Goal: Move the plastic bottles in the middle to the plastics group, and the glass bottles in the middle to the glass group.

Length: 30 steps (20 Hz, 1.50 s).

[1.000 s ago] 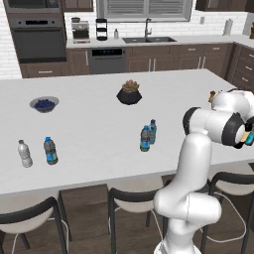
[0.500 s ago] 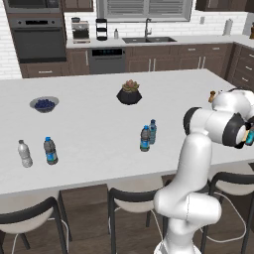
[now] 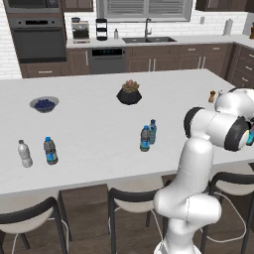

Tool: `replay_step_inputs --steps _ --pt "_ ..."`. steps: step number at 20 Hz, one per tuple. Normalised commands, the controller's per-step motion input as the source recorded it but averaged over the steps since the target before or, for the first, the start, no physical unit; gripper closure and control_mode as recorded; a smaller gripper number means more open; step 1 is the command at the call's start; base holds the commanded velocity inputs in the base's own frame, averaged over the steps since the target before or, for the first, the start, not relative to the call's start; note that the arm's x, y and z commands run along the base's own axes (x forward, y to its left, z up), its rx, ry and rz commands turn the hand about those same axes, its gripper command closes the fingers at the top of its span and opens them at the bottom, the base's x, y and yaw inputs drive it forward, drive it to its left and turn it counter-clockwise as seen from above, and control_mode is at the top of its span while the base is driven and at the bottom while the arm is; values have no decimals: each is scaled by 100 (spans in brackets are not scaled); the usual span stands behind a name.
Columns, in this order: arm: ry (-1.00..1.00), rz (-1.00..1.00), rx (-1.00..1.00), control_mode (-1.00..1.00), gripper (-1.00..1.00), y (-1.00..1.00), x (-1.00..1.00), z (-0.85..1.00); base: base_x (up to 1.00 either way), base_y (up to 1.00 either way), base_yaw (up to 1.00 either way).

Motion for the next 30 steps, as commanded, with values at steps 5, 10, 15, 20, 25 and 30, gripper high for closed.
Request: replay_step_inputs --steps 5,10,15,20,25,30 --pt "0 0 -7 -100 -100 97 -26 15 0 0 0" --pt "3 0 -11 -100 -100 100 -6 11 0 0 0" --pt "24 15 -9 -100 -100 100 6 27 0 0 0" --pt "22 42 0 -100 -100 100 35 1 0 0 0" --pt "4 57 5 -100 -100 100 52 -14 0 0 0" --pt "0 57 4 -100 -100 100 64 -41 0 0 0"
